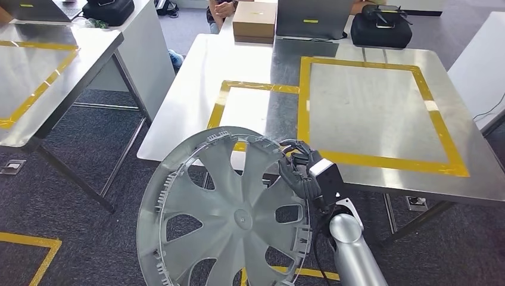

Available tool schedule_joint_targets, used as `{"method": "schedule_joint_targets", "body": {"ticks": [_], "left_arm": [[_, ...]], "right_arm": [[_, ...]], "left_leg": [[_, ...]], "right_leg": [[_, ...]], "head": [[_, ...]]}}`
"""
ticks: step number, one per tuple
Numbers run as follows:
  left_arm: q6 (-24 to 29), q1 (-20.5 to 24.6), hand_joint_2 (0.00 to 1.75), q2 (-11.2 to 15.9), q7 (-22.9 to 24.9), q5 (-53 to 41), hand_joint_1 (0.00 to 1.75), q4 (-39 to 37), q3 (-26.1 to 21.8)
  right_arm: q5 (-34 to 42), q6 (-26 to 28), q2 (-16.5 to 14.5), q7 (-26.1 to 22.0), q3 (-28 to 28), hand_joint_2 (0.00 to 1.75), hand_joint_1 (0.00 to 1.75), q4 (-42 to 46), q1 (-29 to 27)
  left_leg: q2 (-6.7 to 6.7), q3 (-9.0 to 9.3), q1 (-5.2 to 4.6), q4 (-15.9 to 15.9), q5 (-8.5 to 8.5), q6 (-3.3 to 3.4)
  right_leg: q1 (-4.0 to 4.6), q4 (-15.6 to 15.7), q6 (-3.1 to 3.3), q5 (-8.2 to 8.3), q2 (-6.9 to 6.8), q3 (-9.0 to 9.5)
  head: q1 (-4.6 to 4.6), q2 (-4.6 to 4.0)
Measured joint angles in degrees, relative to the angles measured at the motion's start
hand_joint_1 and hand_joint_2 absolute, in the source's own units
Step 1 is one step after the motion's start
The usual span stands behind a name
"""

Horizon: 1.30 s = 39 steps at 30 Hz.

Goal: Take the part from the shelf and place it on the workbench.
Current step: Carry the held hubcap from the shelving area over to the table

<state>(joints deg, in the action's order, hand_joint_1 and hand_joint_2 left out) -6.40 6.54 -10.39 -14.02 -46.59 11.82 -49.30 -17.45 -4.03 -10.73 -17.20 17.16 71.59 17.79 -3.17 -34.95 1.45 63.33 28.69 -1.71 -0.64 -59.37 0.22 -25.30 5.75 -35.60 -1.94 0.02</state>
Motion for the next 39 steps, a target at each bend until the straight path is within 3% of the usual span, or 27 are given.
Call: {"method": "schedule_joint_targets", "body": {"ticks": [2,4,6,8,10,11,12,13,15,17,19,20,22,24,25,26,27,28,30,32,34,35,37,39], "left_arm": [[-0.07,0.15,1.75,0.13,0.24,-0.19,0.00,-0.02,-0.01],[-0.09,0.37,1.75,0.20,0.32,-0.24,0.00,-0.02,-0.02],[-0.14,0.57,1.75,0.22,0.31,-0.25,0.00,0.00,-0.03],[-0.35,0.61,1.75,0.23,0.30,-0.23,0.00,0.02,-0.03],[-0.52,0.53,1.75,0.24,0.30,-0.22,0.00,0.02,-0.04],[-0.55,0.52,1.75,0.23,0.30,-0.23,0.00,0.02,-0.05],[-0.58,0.53,1.75,0.19,0.31,-0.26,0.00,0.01,-0.05],[-0.61,0.55,1.75,0.11,0.31,-0.31,0.00,0.01,-0.05],[-0.66,0.57,1.75,-0.12,0.32,-0.41,0.00,-0.01,-0.05],[-0.67,0.61,1.75,-0.28,0.32,-0.47,0.00,-0.01,-0.05],[-0.68,0.71,1.75,-0.42,0.32,-0.50,0.00,0.00,-0.05],[-0.70,0.78,1.75,-0.47,0.34,-0.50,0.00,0.01,-0.06],[-0.74,0.81,1.75,-0.54,0.40,-0.51,0.00,0.02,-0.07],[-0.77,0.68,1.75,-0.54,0.45,-0.45,0.00,-0.01,-0.07],[-0.77,0.55,1.75,-0.54,0.47,-0.41,0.00,-0.02,-0.08],[-0.77,0.43,1.75,-0.54,0.46,-0.37,0.00,-0.04,-0.08],[-0.77,0.33,1.75,-0.54,0.44,-0.36,0.00,-0.06,-0.09],[-0.77,0.30,1.75,-0.54,0.40,-0.35,0.00,-0.07,-0.10],[-0.77,0.31,1.75,-0.54,0.35,-0.36,0.00,-0.10,-0.13],[-0.77,0.47,1.75,-0.60,0.38,-0.36,0.00,-0.14,-0.18],[-0.77,0.63,1.75,-0.69,0.43,-0.36,0.00,-0.16,-0.19],[-0.77,0.62,1.75,-0.75,0.46,-0.36,0.00,-0.15,-0.19],[-0.77,0.54,1.75,-0.90,0.50,-0.36,0.00,-0.15,-0.20],[-0.86,0.38,1.75,-0.97,0.41,-0.36,0.00,-0.15,-0.21]], "right_arm": [[0.33,0.22,0.01,-0.23,-0.05,1.75,1.75,-0.01,-0.07],[0.43,0.26,0.07,-0.28,-0.07,1.75,1.75,-0.01,-0.28],[0.41,0.28,0.16,-0.30,-0.07,1.75,1.75,-0.01,-0.40],[0.26,0.34,0.16,-0.30,-0.06,1.75,1.75,-0.01,-0.26],[-0.05,0.49,0.15,-0.20,-0.05,1.75,1.75,-0.10,-0.18],[-0.23,0.67,0.15,-0.11,-0.05,1.75,1.75,-0.17,-0.20],[-0.38,0.85,0.15,-0.04,-0.05,1.75,1.75,-0.23,-0.21],[-0.49,1.03,0.15,-0.01,-0.05,1.75,1.75,-0.27,-0.22],[-0.58,1.24,0.16,0.01,-0.07,1.75,1.75,-0.26,-0.17],[-0.59,1.33,0.19,-0.01,-0.10,1.75,1.75,-0.24,-0.13],[-0.59,1.38,0.27,0.00,-0.25,1.75,1.75,-0.21,-0.16],[-0.61,1.42,0.31,-0.02,-0.33,1.75,1.75,-0.14,-0.24],[-0.76,1.45,0.27,-0.01,-0.43,1.75,1.75,0.00,-0.36],[-0.99,1.36,0.17,0.11,-0.44,1.75,1.75,0.06,-0.52],[-1.08,1.25,0.13,0.16,-0.44,1.75,1.75,0.06,-0.63],[-1.14,1.13,0.13,0.21,-0.44,1.75,1.75,0.06,-0.74],[-1.18,1.03,0.13,0.22,-0.44,1.75,1.75,0.06,-0.83],[-1.24,0.99,0.13,0.22,-0.44,1.75,1.75,0.06,-0.87],[-1.55,1.07,0.11,0.20,-0.44,1.75,1.75,0.08,-0.87],[-2.06,1.34,0.11,0.19,-0.44,1.75,1.75,0.10,-0.86],[-2.53,1.56,0.14,0.19,-0.44,1.75,1.75,0.14,-0.90],[-2.79,1.67,0.16,0.19,-0.44,1.75,1.75,0.21,-0.95],[-3.37,1.97,0.20,0.28,-0.44,1.75,1.75,0.44,-0.91],[-3.80,2.15,0.19,0.49,-0.44,1.75,1.75,0.65,-0.87]], "left_leg": [[-1.43,1.09,0.09,-2.52,-0.30,0.28],[-0.12,1.14,-0.12,-2.76,-0.51,1.04],[1.24,1.29,-0.09,-3.07,-0.72,1.81],[2.77,1.38,-0.20,-3.23,-0.70,2.34],[4.48,1.40,-0.38,-3.21,-0.53,2.58],[5.32,1.46,-0.42,-3.20,-0.42,2.61],[6.12,1.58,-0.45,-3.19,-0.29,2.58],[6.88,1.78,-0.48,-3.19,-0.13,2.52],[8.24,2.26,-0.68,-3.18,0.28,2.18],[9.29,2.65,-0.91,-3.29,0.61,1.62],[10.29,3.12,-1.01,-3.63,0.80,0.98],[9.81,3.30,-0.98,-3.53,1.05,0.66],[6.91,2.35,-0.88,-0.74,2.97,0.20],[4.02,-1.10,-0.74,6.36,6.38,0.00],[3.57,-2.99,-0.73,9.81,7.53,-0.08],[3.41,-4.27,-0.71,11.82,7.64,-0.14],[3.32,-4.56,-0.67,11.64,6.55,-0.15],[3.09,-3.81,-0.61,9.24,4.48,-0.13],[1.72,-0.90,-0.38,1.60,0.35,-0.02],[0.54,0.71,-0.29,-2.68,-0.92,0.38],[0.70,0.79,-0.44,-2.95,-0.78,1.12],[0.96,0.87,-0.46,-3.06,-0.92,1.54],[1.51,1.05,-0.33,-3.37,-1.21,2.31],[2.09,1.08,-0.39,-3.44,-1.22,2.69]], "right_leg": [[-0.08,-0.27,-0.90,0.04,1.33,-0.54],[-0.29,-0.10,-1.70,0.35,2.21,-0.87],[-0.14,-1.62,-2.21,-0.49,-0.39,-1.72],[0.07,-7.52,-2.57,-3.50,-4.24,-4.69],[0.00,-14.46,-2.74,-6.14,-5.33,-8.33],[0.00,-15.78,-2.72,-6.10,-5.44,-9.07],[0.02,-14.83,-2.61,-5.03,-5.58,-8.62],[0.10,-11.75,-2.39,-3.22,-6.04,-6.99],[0.62,-3.84,-1.61,-0.26,-8.30,-2.74],[1.20,-0.14,-0.79,0.38,-9.45,-0.86],[1.20,0.16,-0.16,0.42,-8.12,-0.84],[0.98,0.43,0.14,0.54,-7.45,-0.67],[0.42,0.97,0.76,0.81,-6.25,-0.23],[0.26,1.03,1.07,0.81,-4.99,-0.12],[0.25,0.99,1.10,0.78,-4.17,-0.11],[0.24,0.93,1.12,0.76,-3.30,-0.10],[0.21,0.85,1.08,0.73,-2.43,-0.08],[0.17,0.71,0.98,0.67,-1.59,-0.05],[0.17,0.19,0.51,0.37,-0.27,-0.14],[0.25,-0.23,-0.20,0.14,0.60,-0.50],[0.13,-0.17,-0.99,0.21,1.15,-0.78],[0.06,-0.29,-1.33,0.16,0.80,-0.83],[0.12,-2.82,-1.93,-1.41,-1.83,-1.97],[0.16,-9.50,-2.43,-4.90,-4.66,-5.20]], "head": [[-0.03,0.00],[-0.02,0.00],[0.34,0.00],[0.81,0.00],[0.93,0.00],[0.96,0.00],[0.98,0.00],[1.00,0.00],[1.02,0.00],[1.02,0.00],[1.00,0.00],[0.97,0.00],[0.78,0.00],[0.46,0.00],[0.36,0.00],[0.28,0.00],[0.24,0.00],[0.19,0.00],[0.01,0.00],[-0.08,0.00],[-0.07,0.00],[-0.04,0.00],[0.33,0.00],[0.75,0.00]]}}
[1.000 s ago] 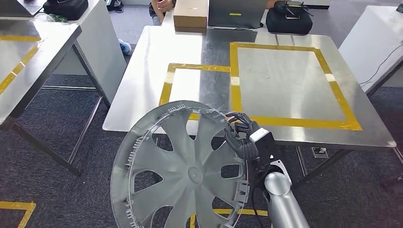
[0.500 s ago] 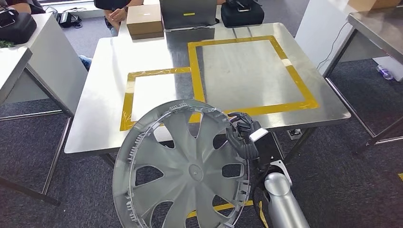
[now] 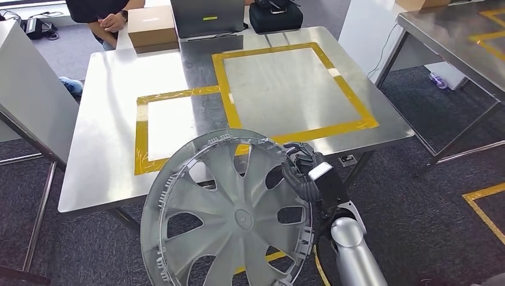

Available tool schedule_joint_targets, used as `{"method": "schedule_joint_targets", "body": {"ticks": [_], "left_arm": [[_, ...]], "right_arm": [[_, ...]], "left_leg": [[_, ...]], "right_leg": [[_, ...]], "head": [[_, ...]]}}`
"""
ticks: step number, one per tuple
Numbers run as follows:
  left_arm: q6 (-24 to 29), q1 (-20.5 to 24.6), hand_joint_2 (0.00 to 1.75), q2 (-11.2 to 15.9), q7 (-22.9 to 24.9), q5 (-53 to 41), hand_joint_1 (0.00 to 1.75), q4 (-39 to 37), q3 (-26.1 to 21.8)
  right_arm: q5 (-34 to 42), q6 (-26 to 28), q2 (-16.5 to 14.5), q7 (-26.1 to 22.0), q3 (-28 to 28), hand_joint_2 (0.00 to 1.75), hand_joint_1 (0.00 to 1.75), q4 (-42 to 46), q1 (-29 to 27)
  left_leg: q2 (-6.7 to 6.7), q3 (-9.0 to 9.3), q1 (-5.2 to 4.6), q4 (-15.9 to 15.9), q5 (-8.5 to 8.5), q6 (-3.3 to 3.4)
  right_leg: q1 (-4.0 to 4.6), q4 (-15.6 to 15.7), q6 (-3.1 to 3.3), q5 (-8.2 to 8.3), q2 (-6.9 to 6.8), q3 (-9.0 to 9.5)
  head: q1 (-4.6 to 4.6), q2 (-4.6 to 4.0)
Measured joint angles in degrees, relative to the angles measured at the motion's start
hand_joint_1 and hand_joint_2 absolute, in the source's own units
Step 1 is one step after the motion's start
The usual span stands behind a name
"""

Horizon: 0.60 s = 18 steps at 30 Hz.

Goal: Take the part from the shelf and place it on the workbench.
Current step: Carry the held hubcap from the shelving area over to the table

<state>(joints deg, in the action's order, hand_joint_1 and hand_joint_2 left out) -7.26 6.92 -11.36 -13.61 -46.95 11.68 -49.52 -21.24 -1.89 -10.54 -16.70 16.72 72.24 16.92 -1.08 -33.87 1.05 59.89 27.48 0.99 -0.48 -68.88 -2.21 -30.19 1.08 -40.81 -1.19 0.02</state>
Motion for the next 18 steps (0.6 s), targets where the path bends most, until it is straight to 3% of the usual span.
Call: {"method": "schedule_joint_targets", "body": {"ticks": [2,3,4,6,8,14,18], "left_arm": [[-0.19,-0.19,1.75,-0.03,-0.09,0.00,0.00,-0.01,-0.01],[-0.27,-0.23,1.75,-0.04,-0.12,0.00,0.00,-0.01,-0.01],[-0.34,-0.21,1.75,-0.07,-0.15,0.00,0.00,-0.01,-0.01],[-0.40,-0.13,1.75,-0.16,-0.21,0.00,0.00,-0.01,-0.01],[-0.43,-0.03,1.75,-0.25,-0.24,0.00,0.00,-0.01,-0.02],[-0.43,-0.02,1.75,-0.24,0.23,-0.03,0.00,-0.02,-0.04],[-0.22,-0.01,1.75,-0.15,0.84,-0.31,0.00,-0.01,-0.06]], "right_arm": [[-0.32,0.01,0.01,0.22,0.00,1.75,1.75,0.06,-0.23],[-0.45,0.00,0.02,0.29,0.00,1.75,1.75,0.10,-0.39],[-0.57,-0.01,0.03,0.31,0.00,1.75,1.75,0.18,-0.51],[-0.74,-0.02,0.03,0.31,0.00,1.75,1.75,0.47,-0.55],[-0.84,-0.03,0.01,0.30,0.00,1.75,1.75,0.74,-0.50],[-0.90,-0.05,-0.02,0.31,0.00,1.75,1.75,0.87,-0.56],[-0.96,-0.11,-0.02,0.31,0.00,1.75,1.75,0.87,-0.59]], "left_leg": [[0.69,0.00,-0.08,0.03,0.11,0.08],[1.00,0.03,-0.10,0.04,0.17,0.05],[1.24,0.11,-0.11,0.04,0.24,-0.02],[1.60,0.34,-0.14,0.06,0.45,-0.30],[1.79,0.48,-0.36,0.12,0.71,-0.73],[1.93,1.03,-0.53,-0.61,0.66,-1.18],[1.92,1.09,-0.59,-0.75,0.71,-1.21]], "right_leg": [[-0.11,-6.05,-0.27,-2.10,-0.65,-3.12],[-0.13,-6.40,-0.26,-1.63,-0.71,-3.35],[-0.13,-4.47,-0.14,-0.20,-0.76,-2.39],[0.05,3.55,0.48,3.29,-1.08,1.86],[0.38,9.06,1.18,4.89,-1.39,4.73],[0.55,9.88,1.81,4.99,-1.09,5.12],[0.44,9.89,1.88,4.95,-1.09,5.14]], "head": [[0.07,0.00],[0.08,0.00],[0.09,0.00],[0.10,0.00],[0.10,0.00],[0.01,0.00],[-0.05,0.00]]}}
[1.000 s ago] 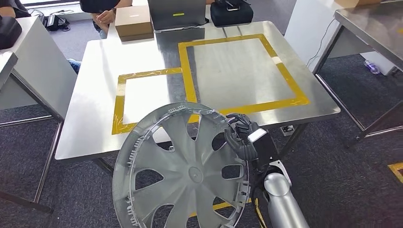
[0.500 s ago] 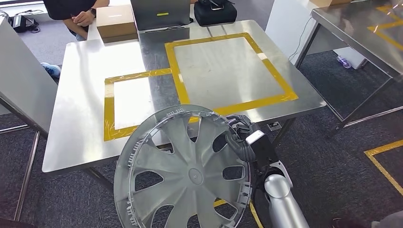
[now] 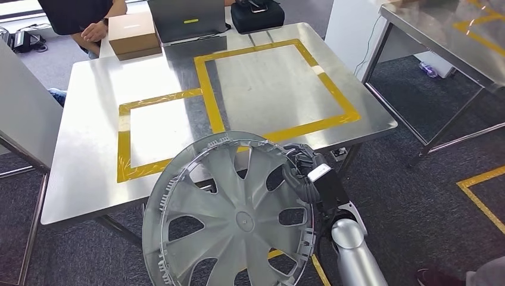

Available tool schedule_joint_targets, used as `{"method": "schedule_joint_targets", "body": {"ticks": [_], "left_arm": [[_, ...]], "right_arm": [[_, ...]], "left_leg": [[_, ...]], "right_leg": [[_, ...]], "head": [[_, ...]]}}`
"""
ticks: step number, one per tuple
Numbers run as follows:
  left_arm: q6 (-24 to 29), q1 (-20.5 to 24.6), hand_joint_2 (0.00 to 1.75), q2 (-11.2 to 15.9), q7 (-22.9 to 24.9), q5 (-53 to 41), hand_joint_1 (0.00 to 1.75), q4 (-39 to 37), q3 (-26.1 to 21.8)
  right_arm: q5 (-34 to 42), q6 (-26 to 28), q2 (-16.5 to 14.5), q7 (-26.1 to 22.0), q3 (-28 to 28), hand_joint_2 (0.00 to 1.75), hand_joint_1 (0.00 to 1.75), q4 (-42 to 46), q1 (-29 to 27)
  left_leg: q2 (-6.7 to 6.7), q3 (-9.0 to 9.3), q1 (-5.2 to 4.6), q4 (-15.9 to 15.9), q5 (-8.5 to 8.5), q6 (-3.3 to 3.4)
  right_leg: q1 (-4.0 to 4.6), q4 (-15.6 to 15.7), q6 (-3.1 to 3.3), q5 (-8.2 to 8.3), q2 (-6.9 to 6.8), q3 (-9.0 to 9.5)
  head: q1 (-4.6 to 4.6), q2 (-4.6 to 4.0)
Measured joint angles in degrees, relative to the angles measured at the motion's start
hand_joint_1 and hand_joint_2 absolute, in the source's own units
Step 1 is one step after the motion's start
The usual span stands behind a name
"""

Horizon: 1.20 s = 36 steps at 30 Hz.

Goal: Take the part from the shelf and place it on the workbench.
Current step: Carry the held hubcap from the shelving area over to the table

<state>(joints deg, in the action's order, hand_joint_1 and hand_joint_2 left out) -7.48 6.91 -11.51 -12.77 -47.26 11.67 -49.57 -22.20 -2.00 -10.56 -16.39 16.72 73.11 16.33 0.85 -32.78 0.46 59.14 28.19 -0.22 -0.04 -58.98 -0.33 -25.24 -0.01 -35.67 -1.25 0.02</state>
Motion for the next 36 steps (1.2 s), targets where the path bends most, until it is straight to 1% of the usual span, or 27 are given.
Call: {"method": "schedule_joint_targets", "body": {"ticks": [4,5,8,9,12,18,24,30,34,36], "left_arm": [[0.17,0.01,1.75,0.02,0.08,-0.06,0.00,0.01,0.00],[0.17,0.02,1.75,0.01,0.05,-0.06,0.00,0.00,0.00],[0.08,0.05,1.75,-0.07,-0.24,-0.04,0.00,-0.01,0.00],[0.03,0.05,1.75,-0.09,-0.35,-0.01,0.00,-0.01,0.00],[-0.04,0.05,1.75,-0.10,-0.56,0.18,0.00,-0.02,0.00],[-0.26,0.03,1.75,-0.09,-0.67,0.25,0.00,-0.02,0.00],[-0.30,0.03,1.75,-0.09,-0.60,0.25,0.00,-0.02,0.00],[-0.28,0.03,1.75,-0.08,-0.16,-0.15,0.00,-0.02,0.00],[-0.28,0.03,1.75,-0.07,0.09,-0.13,0.00,-0.02,0.00],[-0.28,0.03,1.75,-0.08,0.09,-0.09,0.00,-0.02,-0.01]], "right_arm": [[-0.17,-0.03,0.00,0.03,0.00,1.75,1.75,0.01,-0.02],[-0.30,-0.03,0.01,0.07,0.00,1.75,1.75,0.02,-0.04],[-0.65,0.07,0.05,0.28,0.00,1.75,1.75,0.03,-0.19],[-0.70,0.10,0.07,0.33,0.00,1.75,1.75,0.03,-0.24],[-0.77,0.12,0.09,0.39,0.00,1.75,1.75,0.02,-0.33],[-0.79,0.12,0.09,0.39,0.00,1.75,1.75,0.01,-0.33],[-0.83,0.12,0.09,0.39,0.00,1.75,1.75,-0.02,-0.33],[-0.86,0.12,0.09,0.39,0.00,1.75,1.75,-0.28,-0.31],[-0.86,0.10,0.07,0.39,0.00,1.75,1.75,-0.48,-0.28],[-0.87,0.10,0.05,0.34,0.00,1.75,1.75,-0.55,-0.27]], "left_leg": [[0.01,-0.06,-0.20,-0.04,0.08,0.16],[0.00,0.02,-0.20,-0.20,-0.10,0.07],[-0.05,0.24,-0.14,-0.63,-0.57,-0.51],[-0.06,0.22,-0.17,-0.60,-0.51,-0.51],[-0.03,0.20,-0.22,-0.47,-0.41,-0.25],[-0.03,0.20,-0.32,-0.40,-0.33,-0.12],[-0.03,0.22,-0.29,-0.41,-0.32,-0.10],[-0.04,0.18,-0.45,-0.33,-0.21,0.03],[-0.04,0.00,-0.69,-0.33,-0.08,0.46],[-0.10,0.22,-0.58,-0.72,0.29,1.14]], "right_leg": [[-0.15,0.10,-0.13,0.02,-0.01,0.04],[-0.14,0.09,-0.13,0.01,0.00,0.06],[-0.04,0.24,0.59,0.20,0.04,0.16],[-0.06,0.36,0.75,0.29,0.03,0.21],[-0.09,0.51,0.45,0.32,0.05,0.34],[-0.21,0.60,-0.09,0.33,0.05,0.39],[-0.19,0.60,-0.11,0.32,0.06,0.37],[-0.38,0.62,-0.19,0.32,0.05,0.38],[-0.63,0.63,-0.64,0.47,0.04,0.46],[-0.71,-0.07,-1.04,0.79,0.05,0.42]], "head": [[0.00,0.00],[0.00,0.00],[0.10,0.00],[0.14,0.00],[0.14,0.00],[0.13,0.00],[0.11,0.00],[0.11,0.00],[0.11,0.00],[0.10,0.00]]}}
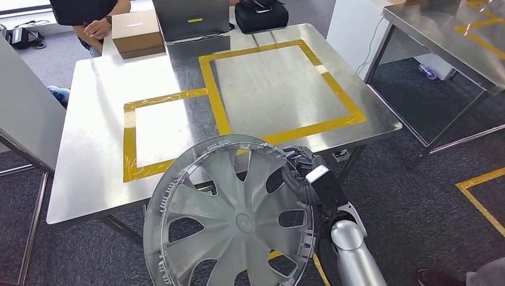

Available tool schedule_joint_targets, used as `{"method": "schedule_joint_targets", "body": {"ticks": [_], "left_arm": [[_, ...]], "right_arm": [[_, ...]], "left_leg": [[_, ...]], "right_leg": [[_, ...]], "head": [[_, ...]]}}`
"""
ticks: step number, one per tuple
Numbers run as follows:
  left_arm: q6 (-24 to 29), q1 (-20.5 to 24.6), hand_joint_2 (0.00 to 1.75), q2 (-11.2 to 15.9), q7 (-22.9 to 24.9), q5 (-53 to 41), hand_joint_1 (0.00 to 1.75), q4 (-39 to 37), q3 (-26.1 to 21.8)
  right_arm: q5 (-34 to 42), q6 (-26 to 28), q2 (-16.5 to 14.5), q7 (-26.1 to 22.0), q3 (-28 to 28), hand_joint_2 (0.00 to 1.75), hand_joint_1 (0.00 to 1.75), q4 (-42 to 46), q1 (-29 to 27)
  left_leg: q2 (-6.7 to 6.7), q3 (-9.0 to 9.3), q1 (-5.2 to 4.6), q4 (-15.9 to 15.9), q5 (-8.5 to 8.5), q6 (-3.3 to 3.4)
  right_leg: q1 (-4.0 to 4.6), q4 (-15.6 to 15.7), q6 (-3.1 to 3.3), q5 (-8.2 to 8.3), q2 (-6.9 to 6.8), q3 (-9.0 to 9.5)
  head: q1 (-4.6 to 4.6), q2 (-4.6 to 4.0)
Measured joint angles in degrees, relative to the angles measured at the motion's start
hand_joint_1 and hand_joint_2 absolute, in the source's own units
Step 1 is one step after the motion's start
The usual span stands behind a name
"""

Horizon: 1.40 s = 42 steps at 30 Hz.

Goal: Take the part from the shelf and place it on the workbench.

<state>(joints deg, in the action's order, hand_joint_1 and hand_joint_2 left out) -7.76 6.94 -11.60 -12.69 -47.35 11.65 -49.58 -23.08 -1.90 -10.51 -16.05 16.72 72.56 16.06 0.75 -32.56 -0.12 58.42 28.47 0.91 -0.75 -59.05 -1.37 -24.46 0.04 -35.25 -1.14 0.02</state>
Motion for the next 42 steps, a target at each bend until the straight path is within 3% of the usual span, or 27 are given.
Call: {"method": "schedule_joint_targets", "body": {"ticks": [2,3,5,7,8,9,11,13,15,16,18,19,20,21,23,24,25,27,28,29,31,33,37,38,39,41,42], "left_arm": [[0.00,-0.06,1.75,-0.04,0.01,0.04,0.00,0.01,-0.01],[0.00,-0.09,1.75,-0.08,0.01,0.04,0.00,0.01,-0.01],[0.00,-0.18,1.75,-0.15,0.03,0.05,0.00,0.00,-0.01],[0.00,-0.37,1.75,-0.20,0.09,0.05,0.00,0.00,-0.02],[0.00,-0.48,1.75,-0.23,0.12,0.05,0.00,0.00,-0.03],[0.00,-0.58,1.75,-0.27,0.14,0.05,0.00,0.00,-0.03],[0.00,-0.68,1.75,-0.35,0.14,0.05,0.00,0.00,-0.04],[0.00,-0.63,1.75,-0.36,0.14,0.05,0.00,0.01,-0.08],[0.02,-0.60,1.75,-0.35,0.09,0.15,0.00,0.02,-0.10],[0.04,-0.59,1.75,-0.36,0.04,0.24,0.00,0.02,-0.11],[0.15,-0.53,1.75,-0.38,-0.16,0.46,0.00,0.02,-0.14],[0.20,-0.51,1.75,-0.38,-0.25,0.50,0.00,0.01,-0.15],[0.24,-0.55,1.75,-0.38,-0.33,0.52,0.00,0.01,-0.16],[0.26,-0.62,1.75,-0.36,-0.37,0.53,0.00,0.00,-0.17],[0.31,-0.86,1.75,-0.32,-0.37,0.53,0.00,0.00,-0.18],[0.36,-0.96,1.75,-0.30,-0.37,0.53,0.00,-0.01,-0.19],[0.40,-1.01,1.75,-0.29,-0.36,0.53,0.00,-0.01,-0.19],[0.50,-0.99,1.75,-0.23,-0.29,0.53,0.00,-0.02,-0.30],[0.54,-0.97,1.75,-0.20,-0.20,0.53,0.00,-0.02,-0.39],[0.57,-0.95,1.75,-0.16,-0.11,0.53,0.00,-0.02,-0.47],[0.61,-0.92,1.75,-0.19,-0.04,0.52,0.00,-0.02,-0.55],[0.63,-0.77,1.75,-0.24,-0.31,0.52,0.00,0.00,-0.57],[0.64,-0.69,1.75,-0.36,-0.77,0.56,0.00,0.02,-0.61],[0.64,-0.74,1.75,-0.36,-0.79,0.57,0.00,0.02,-0.62],[0.64,-0.78,1.75,-0.37,-0.80,0.57,0.00,0.02,-0.62],[0.65,-0.80,1.75,-0.44,-0.89,0.57,0.00,0.01,-0.62],[0.67,-0.78,1.75,-0.49,-0.97,0.57,0.00,-0.01,-0.63]], "right_arm": [[-0.02,-0.04,-0.01,-0.08,0.01,1.75,1.75,-0.06,0.04],[-0.03,-0.07,-0.01,-0.13,0.01,1.75,1.75,-0.08,0.09],[-0.03,-0.08,0.01,-0.20,0.01,1.75,1.75,-0.16,0.11],[-0.03,-0.08,0.03,-0.20,0.00,1.75,1.75,-0.33,-0.06],[-0.04,-0.08,0.04,-0.19,0.00,1.75,1.75,-0.40,-0.14],[-0.04,-0.09,0.04,-0.20,0.00,1.75,1.75,-0.44,-0.18],[-0.04,-0.08,0.05,-0.23,0.00,1.75,1.75,-0.51,-0.13],[-0.03,-0.11,0.07,-0.23,0.01,1.75,1.75,-0.70,-0.13],[-0.04,-0.10,0.07,-0.23,-0.01,1.75,1.75,-0.83,-0.09],[-0.05,-0.08,0.04,-0.29,-0.02,1.75,1.75,-0.83,-0.05],[-0.04,-0.02,-0.03,-0.35,-0.03,1.75,1.75,-0.85,0.09],[-0.04,-0.02,-0.05,-0.35,-0.04,1.75,1.75,-0.88,0.06],[-0.03,-0.03,-0.06,-0.34,-0.04,1.75,1.75,-0.91,0.05],[-0.03,-0.07,-0.07,-0.34,-0.04,1.75,1.75,-0.95,0.01],[-0.04,-0.13,-0.07,-0.34,-0.04,1.75,1.75,-1.04,-0.04],[-0.05,-0.15,-0.07,-0.34,-0.04,1.75,1.75,-1.10,-0.03],[-0.04,-0.15,-0.08,-0.35,-0.04,1.75,1.75,-1.16,-0.03],[-0.03,-0.16,-0.12,-0.34,-0.04,1.75,1.75,-1.30,0.11],[-0.03,-0.20,-0.20,-0.34,-0.04,1.75,1.75,-1.35,0.20],[-0.03,-0.24,-0.30,-0.35,-0.03,1.75,1.75,-1.42,0.28],[-0.03,-0.30,-0.49,-0.35,-0.02,1.75,1.75,-1.45,0.40],[-0.02,-0.26,-0.54,-0.37,-0.02,1.75,1.75,-1.46,0.63],[0.00,-0.20,-0.48,-0.35,-0.02,1.75,1.75,-1.69,0.81],[-0.01,-0.20,-0.45,-0.34,-0.02,1.75,1.75,-1.78,0.78],[0.00,-0.20,-0.44,-0.35,-0.02,1.75,1.75,-1.84,0.78],[0.01,-0.20,-0.43,-0.35,-0.02,1.75,1.75,-1.87,0.80],[0.04,-0.20,-0.42,-0.36,-0.02,1.75,1.75,-1.93,0.84]], "left_leg": [[-0.03,0.86,0.30,-0.38,0.53,0.79],[-0.03,1.37,0.41,-0.41,0.71,1.00],[0.00,1.98,0.56,-0.40,1.17,1.02],[0.00,2.84,0.83,-0.37,1.90,0.56],[0.00,3.49,1.09,-0.35,2.37,0.16],[-0.01,4.31,1.43,-0.34,2.93,-0.29],[0.03,5.91,2.02,-0.25,4.38,-1.38],[0.17,7.20,2.16,-0.86,5.67,-2.59],[0.24,8.26,2.12,-1.31,5.30,-3.82],[0.20,8.10,2.18,-0.34,4.38,-4.25],[-0.02,4.80,2.30,5.70,2.03,-4.59],[-0.12,2.10,2.27,9.57,2.14,-4.53],[-0.19,-0.58,2.12,12.80,3.66,-4.40],[-0.23,-2.80,1.92,14.70,6.39,-4.21],[-0.35,-5.41,1.47,14.55,11.08,-3.64],[-0.42,-5.85,1.23,12.66,10.95,-3.23],[-0.50,-5.86,0.97,9.74,8.52,-2.71],[-0.82,-5.42,0.28,3.38,0.54,-1.58],[-0.98,-5.12,-0.03,1.38,-2.13,-1.17],[-1.11,-4.84,-0.22,0.31,-3.48,-0.81],[-1.11,-3.63,-0.21,-0.13,-3.82,-0.23],[-1.12,-2.51,-0.03,-0.35,-4.22,0.42],[-1.16,-1.54,0.06,-0.24,-2.76,0.81],[-1.17,-1.18,0.06,-0.12,-2.27,0.75],[-1.19,-0.74,0.07,0.03,-1.74,0.66],[-1.23,0.24,0.11,0.28,-0.65,0.32],[-1.27,0.63,0.11,0.33,-0.23,0.06]], "right_leg": [[-0.11,-2.12,-0.40,-0.43,0.02,-0.79],[-0.20,-4.31,-0.59,-1.43,0.02,-1.99],[-0.35,-11.11,-1.03,-4.24,0.05,-6.08],[-0.62,-16.00,-1.53,-5.39,0.03,-9.89],[-0.80,-15.58,-1.78,-4.66,-0.01,-10.39],[-1.00,-13.11,-2.09,-3.16,-0.10,-9.81],[-1.38,-5.21,-2.57,1.27,-0.85,-7.17],[-1.20,-0.66,-1.70,3.15,-1.46,-5.62],[-0.97,-0.22,-0.06,2.58,-1.22,-4.82],[-1.02,-0.02,0.48,2.59,-1.01,-4.16],[-1.03,0.49,1.59,1.84,-0.72,-2.65],[-0.95,0.78,2.04,1.25,-0.61,-1.88],[-0.80,0.93,2.37,0.58,-0.44,-1.08],[-0.61,1.00,2.57,-0.12,-0.20,-0.23],[-0.15,1.03,2.76,-1.60,0.42,1.66],[0.09,1.03,2.83,-2.33,0.67,2.66],[0.33,1.04,2.89,-3.11,0.83,3.61],[0.72,0.98,2.77,-4.81,1.22,4.94],[0.82,1.04,2.54,-5.69,1.41,5.39],[0.88,0.87,2.21,-6.08,1.62,5.87],[0.89,0.52,1.61,-6.43,1.70,6.78],[0.85,-2.25,1.12,-6.83,1.22,5.83],[0.54,-13.53,0.07,-11.68,0.51,-2.28],[0.47,-13.93,-0.01,-11.80,0.44,-3.50],[0.42,-12.45,0.02,-10.50,0.37,-3.79],[0.41,-5.76,0.34,-5.05,0.24,-2.33],[0.60,-2.74,0.60,-3.21,0.18,-1.67]], "head": [[0.13,0.00],[0.20,0.00],[0.35,0.00],[0.37,0.00],[0.37,0.00],[0.37,0.00],[0.61,0.00],[1.04,0.00],[1.16,0.00],[0.97,0.00],[0.52,0.00],[0.26,0.00],[0.09,0.00],[-0.05,0.00],[-0.34,0.00],[-0.48,0.00],[-0.61,0.00],[-0.69,0.00],[-0.67,0.00],[-0.67,0.00],[-0.70,0.00],[-0.68,0.00],[-0.57,0.00],[-0.57,0.00],[-0.56,0.00],[-0.57,0.00],[-0.54,0.00]]}}
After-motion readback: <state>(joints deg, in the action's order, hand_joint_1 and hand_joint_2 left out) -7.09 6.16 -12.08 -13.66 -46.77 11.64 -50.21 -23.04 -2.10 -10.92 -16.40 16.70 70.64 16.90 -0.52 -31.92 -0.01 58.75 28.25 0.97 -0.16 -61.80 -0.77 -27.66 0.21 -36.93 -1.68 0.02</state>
